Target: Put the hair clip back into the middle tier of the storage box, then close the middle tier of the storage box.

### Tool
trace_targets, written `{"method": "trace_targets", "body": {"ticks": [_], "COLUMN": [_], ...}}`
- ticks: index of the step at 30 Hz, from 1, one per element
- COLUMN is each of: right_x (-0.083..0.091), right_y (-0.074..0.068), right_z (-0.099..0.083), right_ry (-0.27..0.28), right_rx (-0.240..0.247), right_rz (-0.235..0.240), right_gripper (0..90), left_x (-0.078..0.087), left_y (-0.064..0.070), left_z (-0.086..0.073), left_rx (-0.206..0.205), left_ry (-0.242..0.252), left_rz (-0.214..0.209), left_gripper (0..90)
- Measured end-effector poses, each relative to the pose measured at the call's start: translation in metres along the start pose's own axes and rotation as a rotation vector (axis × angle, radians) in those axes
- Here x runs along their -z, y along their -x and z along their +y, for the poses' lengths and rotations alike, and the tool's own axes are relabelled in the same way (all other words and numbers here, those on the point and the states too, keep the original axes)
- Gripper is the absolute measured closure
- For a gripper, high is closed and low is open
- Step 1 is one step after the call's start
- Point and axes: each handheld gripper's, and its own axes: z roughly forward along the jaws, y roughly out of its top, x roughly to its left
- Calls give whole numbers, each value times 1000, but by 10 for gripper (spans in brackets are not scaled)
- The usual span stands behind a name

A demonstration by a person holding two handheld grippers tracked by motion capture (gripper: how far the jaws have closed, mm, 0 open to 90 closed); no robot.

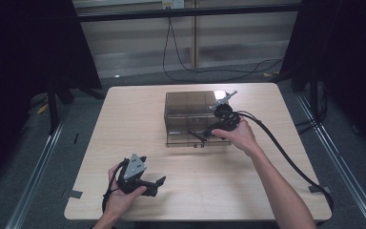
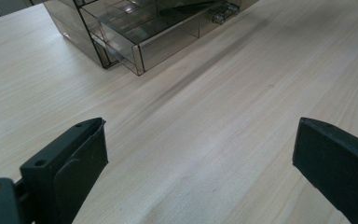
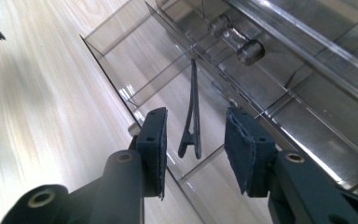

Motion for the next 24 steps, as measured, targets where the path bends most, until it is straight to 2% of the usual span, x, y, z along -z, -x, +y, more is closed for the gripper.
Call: {"method": "trace_targets", "body": {"ticks": [3, 8, 15, 24], "right_x": [2, 3, 13, 25], "right_y": [-1, -2, 1, 4], "right_z": [-2, -7, -17, -29], "right_ry": [11, 19, 65, 84], "right_rx": [12, -1, -11, -23], "right_rz": [-2, 0, 8, -23], "right_gripper": [597, 600, 599, 571], "left_x": [1, 0, -1, 0], "left_y": [0, 0, 0, -1], "left_z": [0, 0, 0, -1], "left_rx": [-2, -2, -4, 7], "left_ry": [-2, 1, -8, -3], "left_rz": [3, 0, -5, -15], "left_gripper": [32, 29, 28, 36]}}
